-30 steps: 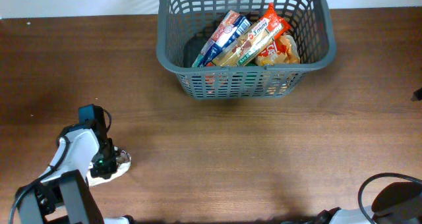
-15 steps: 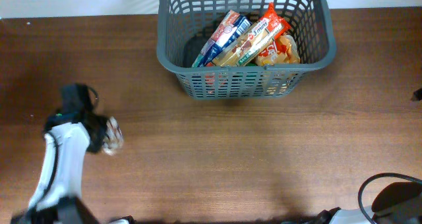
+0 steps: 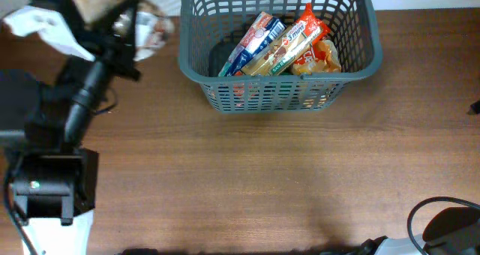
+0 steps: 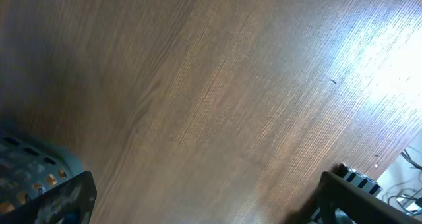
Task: Pack container
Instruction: 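Carry the wrapped snack over the basket and lower it inside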
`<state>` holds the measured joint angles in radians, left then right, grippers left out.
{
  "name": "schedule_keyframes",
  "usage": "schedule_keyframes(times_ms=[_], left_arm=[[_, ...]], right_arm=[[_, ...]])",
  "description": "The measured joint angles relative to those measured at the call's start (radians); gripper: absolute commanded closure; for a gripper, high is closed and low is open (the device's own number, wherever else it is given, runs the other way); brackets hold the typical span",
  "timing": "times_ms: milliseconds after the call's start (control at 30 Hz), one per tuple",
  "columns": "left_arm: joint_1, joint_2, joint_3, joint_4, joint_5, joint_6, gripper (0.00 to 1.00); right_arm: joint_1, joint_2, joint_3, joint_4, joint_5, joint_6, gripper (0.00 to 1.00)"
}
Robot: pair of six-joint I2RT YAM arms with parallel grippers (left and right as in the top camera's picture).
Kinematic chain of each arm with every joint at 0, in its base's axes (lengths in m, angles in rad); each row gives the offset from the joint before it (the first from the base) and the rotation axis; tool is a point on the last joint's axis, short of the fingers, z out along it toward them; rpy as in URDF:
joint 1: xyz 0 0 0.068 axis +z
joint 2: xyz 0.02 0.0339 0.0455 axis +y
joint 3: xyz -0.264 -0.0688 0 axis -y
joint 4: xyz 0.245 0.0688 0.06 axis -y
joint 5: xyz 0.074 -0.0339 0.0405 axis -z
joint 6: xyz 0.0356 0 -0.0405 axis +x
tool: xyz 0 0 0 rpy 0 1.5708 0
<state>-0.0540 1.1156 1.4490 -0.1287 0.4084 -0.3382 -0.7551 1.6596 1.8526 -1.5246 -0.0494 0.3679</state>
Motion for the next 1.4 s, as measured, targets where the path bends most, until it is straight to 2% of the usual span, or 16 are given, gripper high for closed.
schedule_keyframes(times_ms=[200, 267, 433, 600, 900, 1133, 1400], left_arm=[[-0.198, 0.082, 0.0, 0.075, -0.019, 0.029, 0.97], [-0.27, 0.132, -0.001, 0.092, -0.073, 0.033, 0.94], [-0.37, 0.235, 0.002, 0.126, -0.227, 0.036, 0.94], [-0.392, 0.362, 0.061, 0.127, -0.291, 0.037, 0.93], [-0.396, 0.538, 0.154, 0.129, -0.317, 0.037, 0.93], [-0.397, 0.644, 0.154, 0.013, -0.329, 0.037, 0.93], [-0.396, 0.703, 0.154, -0.039, -0.339, 0.043, 0.84]], right_arm=[[0.0, 0.0, 0.0, 0.0, 0.0, 0.0, 0.01], [0.0, 0.0, 0.0, 0.0, 0.0, -0.001, 0.01], [0.0, 0.0, 0.0, 0.001, -0.001, 0.0, 0.01], [0.0, 0.0, 0.0, 0.0, 0.0, 0.0, 0.01], [0.0, 0.0, 0.0, 0.001, 0.0, 0.0, 0.01], [0.0, 0.0, 0.0, 0.0, 0.0, 0.0, 0.01], [0.0, 0.0, 0.0, 0.001, 0.0, 0.0, 0.01]])
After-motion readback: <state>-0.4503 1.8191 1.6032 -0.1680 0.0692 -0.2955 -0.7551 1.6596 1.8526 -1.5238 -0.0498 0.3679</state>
